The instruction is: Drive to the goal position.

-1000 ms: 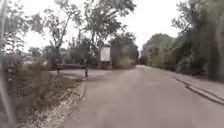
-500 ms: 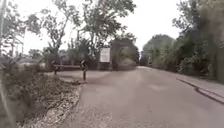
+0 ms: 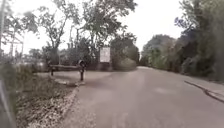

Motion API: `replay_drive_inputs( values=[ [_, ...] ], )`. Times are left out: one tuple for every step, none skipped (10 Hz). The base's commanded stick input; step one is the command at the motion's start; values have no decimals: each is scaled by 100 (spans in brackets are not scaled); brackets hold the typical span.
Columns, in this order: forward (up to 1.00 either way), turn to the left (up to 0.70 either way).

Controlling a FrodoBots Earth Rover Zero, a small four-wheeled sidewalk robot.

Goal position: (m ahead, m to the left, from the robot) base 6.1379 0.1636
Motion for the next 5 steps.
replay_drive_inputs(
  values=[
    [70, 0],
    [70, 0],
    [70, 0],
    [70, 0],
    [70, 0]
  ],
)
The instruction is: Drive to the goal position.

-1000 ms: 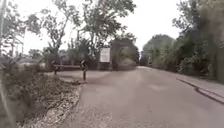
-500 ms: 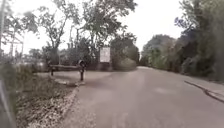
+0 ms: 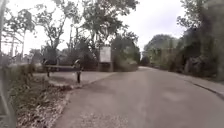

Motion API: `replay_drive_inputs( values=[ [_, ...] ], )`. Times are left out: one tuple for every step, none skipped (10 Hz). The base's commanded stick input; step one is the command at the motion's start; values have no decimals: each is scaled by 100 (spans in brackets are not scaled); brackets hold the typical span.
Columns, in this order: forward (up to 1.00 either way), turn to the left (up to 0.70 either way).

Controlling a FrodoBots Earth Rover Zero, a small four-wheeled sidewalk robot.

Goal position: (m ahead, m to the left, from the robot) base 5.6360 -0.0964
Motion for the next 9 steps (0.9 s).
replay_drive_inputs(
  values=[
    [70, 0],
    [70, 0],
    [70, 0],
    [70, 0],
    [70, 0],
    [70, 0],
    [70, 0],
    [70, 0],
    [70, 0]
  ],
)
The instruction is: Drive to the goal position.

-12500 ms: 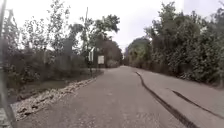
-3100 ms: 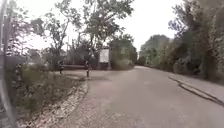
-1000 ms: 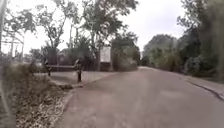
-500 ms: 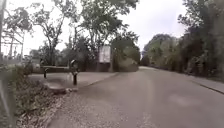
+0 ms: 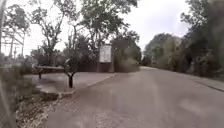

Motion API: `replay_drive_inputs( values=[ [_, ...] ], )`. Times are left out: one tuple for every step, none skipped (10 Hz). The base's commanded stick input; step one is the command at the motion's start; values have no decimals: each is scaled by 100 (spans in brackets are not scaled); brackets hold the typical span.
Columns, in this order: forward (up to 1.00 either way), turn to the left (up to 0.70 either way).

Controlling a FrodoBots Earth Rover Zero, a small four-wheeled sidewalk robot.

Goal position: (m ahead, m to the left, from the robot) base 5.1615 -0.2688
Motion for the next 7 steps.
replay_drive_inputs(
  values=[
    [70, 0],
    [70, 0],
    [70, 0],
    [70, 0],
    [70, 0],
    [70, -3],
    [70, -7]
  ],
)
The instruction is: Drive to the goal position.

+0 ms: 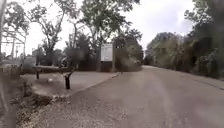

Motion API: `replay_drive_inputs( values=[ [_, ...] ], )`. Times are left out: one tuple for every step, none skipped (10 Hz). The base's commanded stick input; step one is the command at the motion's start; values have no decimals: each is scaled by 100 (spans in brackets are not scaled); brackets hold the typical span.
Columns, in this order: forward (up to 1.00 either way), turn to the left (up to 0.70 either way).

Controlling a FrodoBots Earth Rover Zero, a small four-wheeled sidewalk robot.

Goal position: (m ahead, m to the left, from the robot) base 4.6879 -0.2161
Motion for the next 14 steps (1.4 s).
replay_drive_inputs(
  values=[
    [70, -10],
    [70, -12],
    [70, -15],
    [70, -18],
    [70, -20],
    [70, -23],
    [70, -26],
    [70, -19],
    [70, 0],
    [70, 0],
    [70, 0],
    [70, 0],
    [70, 0],
    [70, 0]
  ],
)
